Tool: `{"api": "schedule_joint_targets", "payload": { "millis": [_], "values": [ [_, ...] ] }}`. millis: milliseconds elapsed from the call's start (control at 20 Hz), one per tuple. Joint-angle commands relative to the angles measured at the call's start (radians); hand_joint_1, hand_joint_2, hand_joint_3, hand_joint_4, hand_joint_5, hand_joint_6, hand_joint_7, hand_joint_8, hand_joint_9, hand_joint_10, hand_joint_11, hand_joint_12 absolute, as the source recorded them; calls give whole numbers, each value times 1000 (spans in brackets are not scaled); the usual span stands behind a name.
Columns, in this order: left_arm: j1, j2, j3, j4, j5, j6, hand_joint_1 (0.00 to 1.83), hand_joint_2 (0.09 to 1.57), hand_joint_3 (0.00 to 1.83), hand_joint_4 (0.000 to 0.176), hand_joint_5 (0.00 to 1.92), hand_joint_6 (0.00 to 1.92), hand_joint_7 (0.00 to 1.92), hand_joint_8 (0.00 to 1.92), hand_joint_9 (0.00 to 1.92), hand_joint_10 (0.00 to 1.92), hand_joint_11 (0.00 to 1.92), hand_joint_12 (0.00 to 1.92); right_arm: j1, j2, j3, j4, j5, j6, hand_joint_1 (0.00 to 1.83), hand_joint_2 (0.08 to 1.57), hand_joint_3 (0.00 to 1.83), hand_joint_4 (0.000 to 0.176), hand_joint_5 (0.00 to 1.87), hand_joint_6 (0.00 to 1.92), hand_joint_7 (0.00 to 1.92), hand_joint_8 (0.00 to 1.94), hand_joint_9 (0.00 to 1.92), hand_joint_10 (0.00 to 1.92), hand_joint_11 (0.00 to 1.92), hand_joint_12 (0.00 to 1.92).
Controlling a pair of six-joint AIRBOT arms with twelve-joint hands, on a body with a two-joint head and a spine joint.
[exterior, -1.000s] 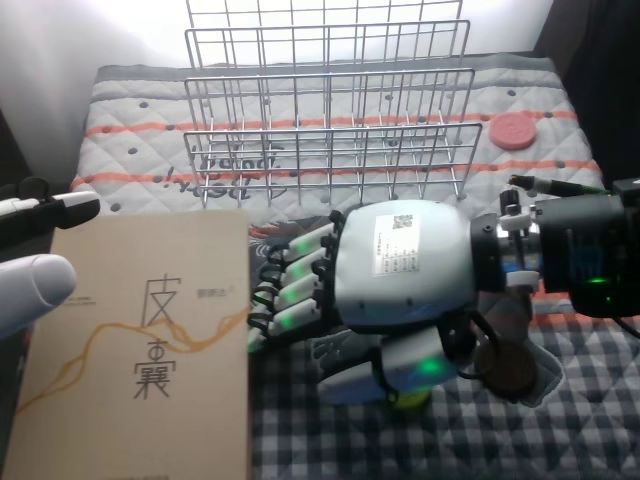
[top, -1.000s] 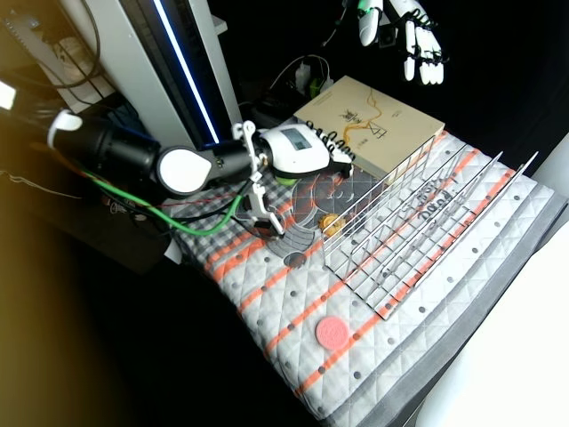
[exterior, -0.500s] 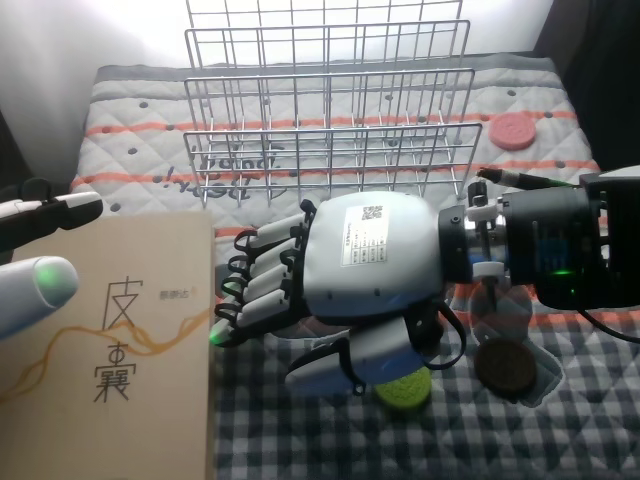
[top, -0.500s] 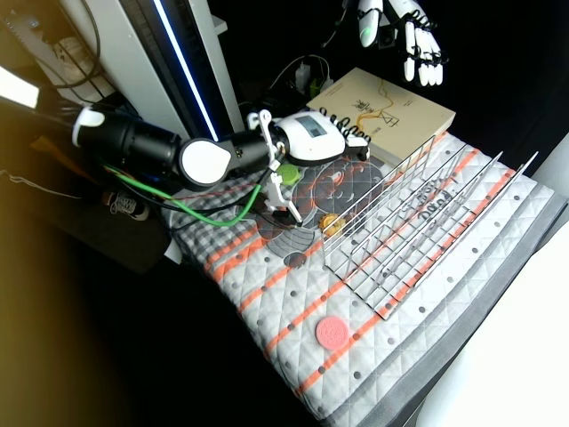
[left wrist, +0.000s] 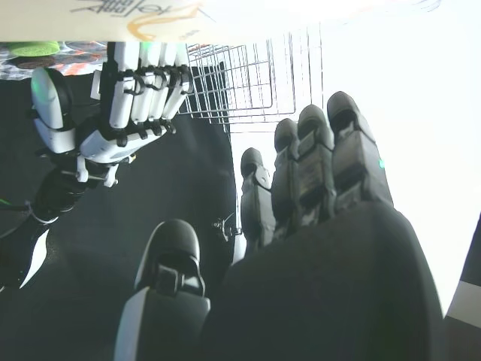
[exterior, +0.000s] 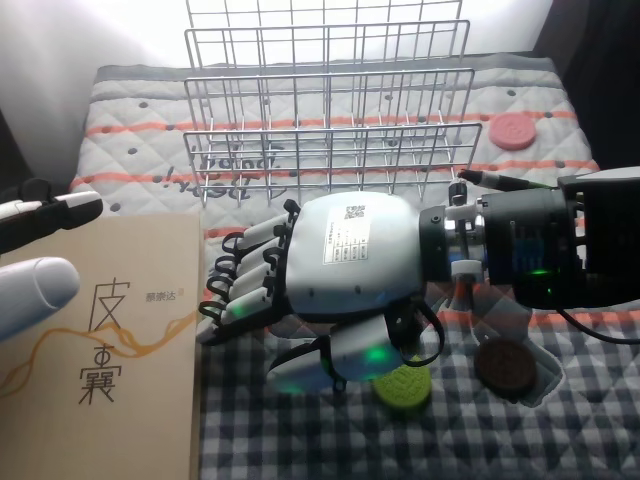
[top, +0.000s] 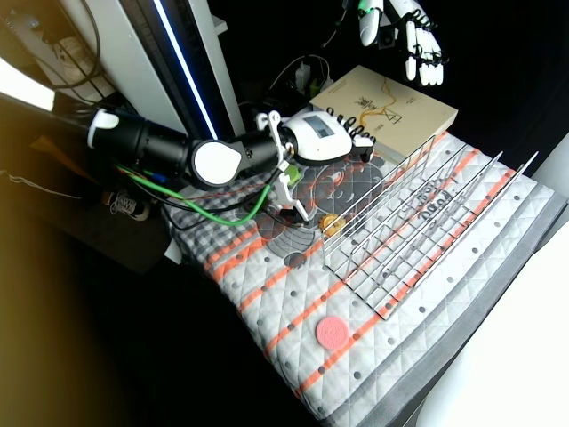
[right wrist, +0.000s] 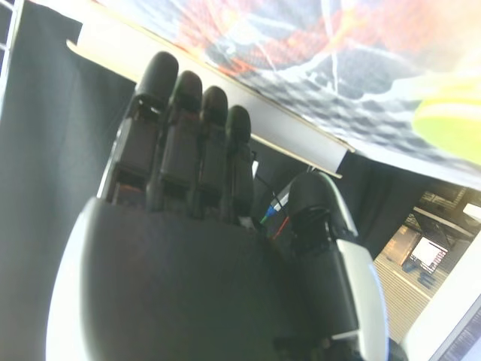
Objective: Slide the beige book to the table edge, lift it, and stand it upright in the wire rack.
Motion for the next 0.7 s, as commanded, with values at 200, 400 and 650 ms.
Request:
{"api": "schedule_joint_targets", "payload": {
  "millis": [200, 400, 650],
  "values": [
    [-5, 2, 12, -3, -135, -5, 0, 1238, 1, 166, 303, 3, 253, 2, 202, 4, 0, 363, 23, -24, 12, 54, 79, 3, 0, 1460, 0, 0, 413, 5, 490, 7, 486, 8, 287, 793],
    [-4, 7, 13, -3, -152, -5, 0, 1257, 0, 135, 339, 1, 266, 2, 216, 3, 0, 407, 26, -40, 21, 54, 79, 2, 0, 1447, 0, 0, 434, 2, 516, 2, 534, 9, 342, 785],
    [-4, 7, 15, -3, -153, -5, 0, 1257, 0, 127, 355, 2, 298, 4, 236, 5, 0, 484, 28, -49, 25, 54, 79, 1, 0, 1458, 3, 0, 444, 9, 526, 11, 551, 13, 368, 794]
  ]
}}
